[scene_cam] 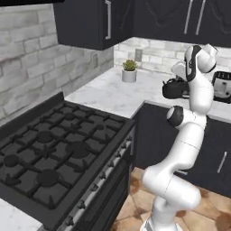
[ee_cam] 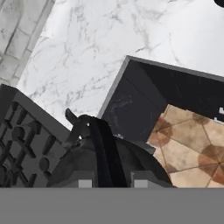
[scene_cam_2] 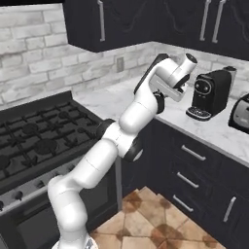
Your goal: The kettle is done boiling. Turn off the stove, then wait for 300 timesteps before moving the kettle to the dining table.
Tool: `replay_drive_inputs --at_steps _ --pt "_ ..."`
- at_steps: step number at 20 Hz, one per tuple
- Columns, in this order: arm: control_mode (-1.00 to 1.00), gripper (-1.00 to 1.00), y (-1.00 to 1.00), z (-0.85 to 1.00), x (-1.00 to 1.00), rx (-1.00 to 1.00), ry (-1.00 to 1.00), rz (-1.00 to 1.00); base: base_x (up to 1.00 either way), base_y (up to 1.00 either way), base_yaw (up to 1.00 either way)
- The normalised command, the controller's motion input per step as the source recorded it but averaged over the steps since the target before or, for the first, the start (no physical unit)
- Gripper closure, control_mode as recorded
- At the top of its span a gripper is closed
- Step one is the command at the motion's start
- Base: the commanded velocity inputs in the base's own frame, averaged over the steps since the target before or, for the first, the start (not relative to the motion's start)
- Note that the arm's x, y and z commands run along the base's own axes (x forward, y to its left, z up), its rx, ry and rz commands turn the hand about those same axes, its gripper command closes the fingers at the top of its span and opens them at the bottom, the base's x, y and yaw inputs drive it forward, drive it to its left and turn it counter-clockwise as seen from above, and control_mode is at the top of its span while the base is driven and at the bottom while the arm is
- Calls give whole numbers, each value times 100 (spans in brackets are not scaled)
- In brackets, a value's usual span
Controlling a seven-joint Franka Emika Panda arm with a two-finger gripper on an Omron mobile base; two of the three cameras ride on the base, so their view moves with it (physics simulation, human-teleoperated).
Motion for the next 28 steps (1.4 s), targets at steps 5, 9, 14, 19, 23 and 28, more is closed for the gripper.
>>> replay_drive_inputs --at_steps 5,9,14,19,23,28 --pt "100 100 0 0 0 0 0 0 -11 -13 -35" --pt "100 100 0 0 0 0 0 0 -12 -16 -36" --pt "100 100 0 0 0 0 0 0 -12 -17 -36" --pt "100 100 0 0 0 0 0 0 -9 -17 -36" --pt "100 100 0 0 0 0 0 0 -6 -17 -36" --pt "100 100 0 0 0 0 0 0 -1 -18 -35"
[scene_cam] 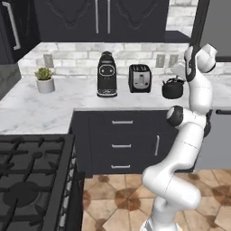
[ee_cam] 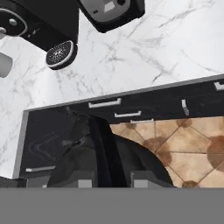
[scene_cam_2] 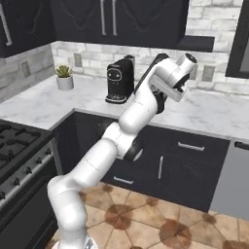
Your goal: The kettle is done boiling. Turn off the stove, then wait for 300 timesteps before moving the kettle to the dining table.
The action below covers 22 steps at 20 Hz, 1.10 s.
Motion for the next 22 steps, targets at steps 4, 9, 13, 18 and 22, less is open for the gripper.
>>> replay_drive_inputs --at_steps 4,9,13,18,22 --pt "100 100 0 0 0 0 0 0 0 -19 -34" --pt "100 100 0 0 0 0 0 0 0 -20 -34" --pt "100 100 0 0 0 0 0 0 0 -20 -33" --pt "100 100 0 0 0 0 0 0 0 -23 -32" --pt "100 100 0 0 0 0 0 0 2 -22 -31"
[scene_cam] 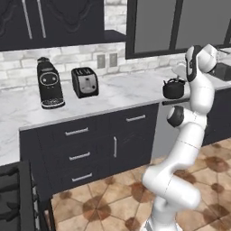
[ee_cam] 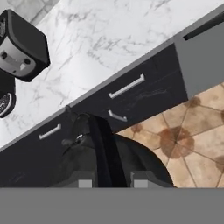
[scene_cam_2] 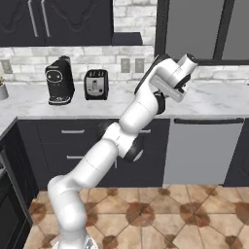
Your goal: The kettle is done boiling. Turn off the stove, then wait for 300 timesteps before moving the kettle to the dining table.
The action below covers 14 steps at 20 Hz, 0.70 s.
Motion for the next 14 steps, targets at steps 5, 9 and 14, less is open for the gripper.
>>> replay_drive_inputs --at_steps 5,9,14 --pt "100 100 0 0 0 0 0 0 15 -22 -27" --pt "100 100 0 0 0 0 0 0 34 -21 -24" --pt "100 100 0 0 0 0 0 0 50 -16 -19"
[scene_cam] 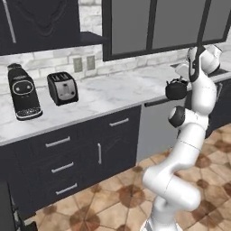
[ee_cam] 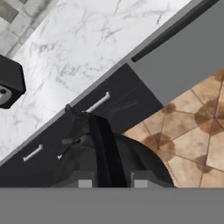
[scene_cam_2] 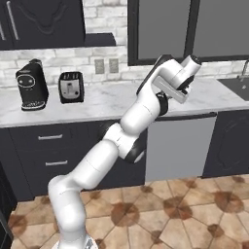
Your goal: The kettle is done boiling. Turn off the stove, then wait for 300 timesteps before moving the kettle to the dining table.
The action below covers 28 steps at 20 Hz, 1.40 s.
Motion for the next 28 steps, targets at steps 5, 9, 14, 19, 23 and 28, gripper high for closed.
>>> replay_drive_inputs --at_steps 5,9,14,19,23,28 --pt "100 100 0 0 0 0 0 0 56 -22 -17" --pt "100 100 0 0 0 0 0 0 49 -30 -18" --pt "100 100 0 0 0 0 0 0 31 -30 -22" --pt "100 100 0 0 0 0 0 0 19 -30 -26" --pt "100 100 0 0 0 0 0 0 20 -27 -26" --pt "100 100 0 0 0 0 0 0 24 -26 -26"
